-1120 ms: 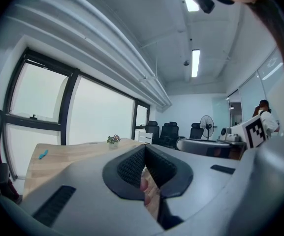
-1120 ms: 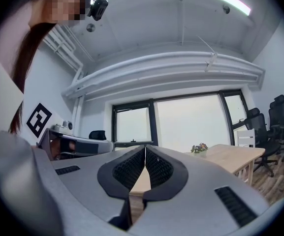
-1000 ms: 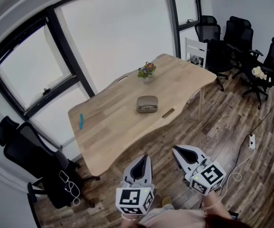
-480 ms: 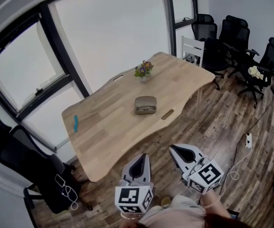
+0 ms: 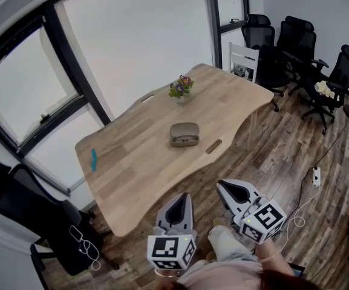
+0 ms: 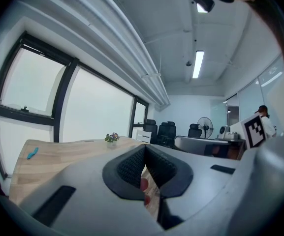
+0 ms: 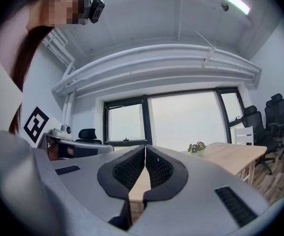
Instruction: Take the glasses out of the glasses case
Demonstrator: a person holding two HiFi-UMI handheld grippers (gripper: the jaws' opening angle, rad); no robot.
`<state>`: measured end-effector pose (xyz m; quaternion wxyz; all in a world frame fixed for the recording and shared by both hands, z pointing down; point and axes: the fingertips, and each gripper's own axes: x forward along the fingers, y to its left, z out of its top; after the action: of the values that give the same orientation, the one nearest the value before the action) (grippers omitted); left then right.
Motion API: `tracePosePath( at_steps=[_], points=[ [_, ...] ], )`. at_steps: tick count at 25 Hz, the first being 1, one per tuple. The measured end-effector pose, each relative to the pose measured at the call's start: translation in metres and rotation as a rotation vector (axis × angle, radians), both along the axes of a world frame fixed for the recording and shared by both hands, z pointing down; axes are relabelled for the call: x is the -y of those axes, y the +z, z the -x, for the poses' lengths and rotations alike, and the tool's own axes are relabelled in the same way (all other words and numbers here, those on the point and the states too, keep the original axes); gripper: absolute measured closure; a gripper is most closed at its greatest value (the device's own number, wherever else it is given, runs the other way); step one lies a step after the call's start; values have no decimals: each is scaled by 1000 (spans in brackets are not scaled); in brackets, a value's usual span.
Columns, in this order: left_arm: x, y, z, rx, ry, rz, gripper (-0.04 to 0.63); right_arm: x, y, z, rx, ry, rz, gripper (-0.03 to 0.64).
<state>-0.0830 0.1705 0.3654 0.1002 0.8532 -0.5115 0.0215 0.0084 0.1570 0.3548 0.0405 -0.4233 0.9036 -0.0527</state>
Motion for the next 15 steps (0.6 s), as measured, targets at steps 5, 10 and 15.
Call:
tracePosePath(
  at_steps=[5,10,15],
  points=[
    [18,2,0,3,2,3,595,19,3,-2,3,12,2,615],
    [41,5,-4,1,0,11,594,43,8,-4,-6,7,5,615],
    [68,11,-9,6,-4,21,595,70,14,-6,-4,-9,11,615]
  ],
)
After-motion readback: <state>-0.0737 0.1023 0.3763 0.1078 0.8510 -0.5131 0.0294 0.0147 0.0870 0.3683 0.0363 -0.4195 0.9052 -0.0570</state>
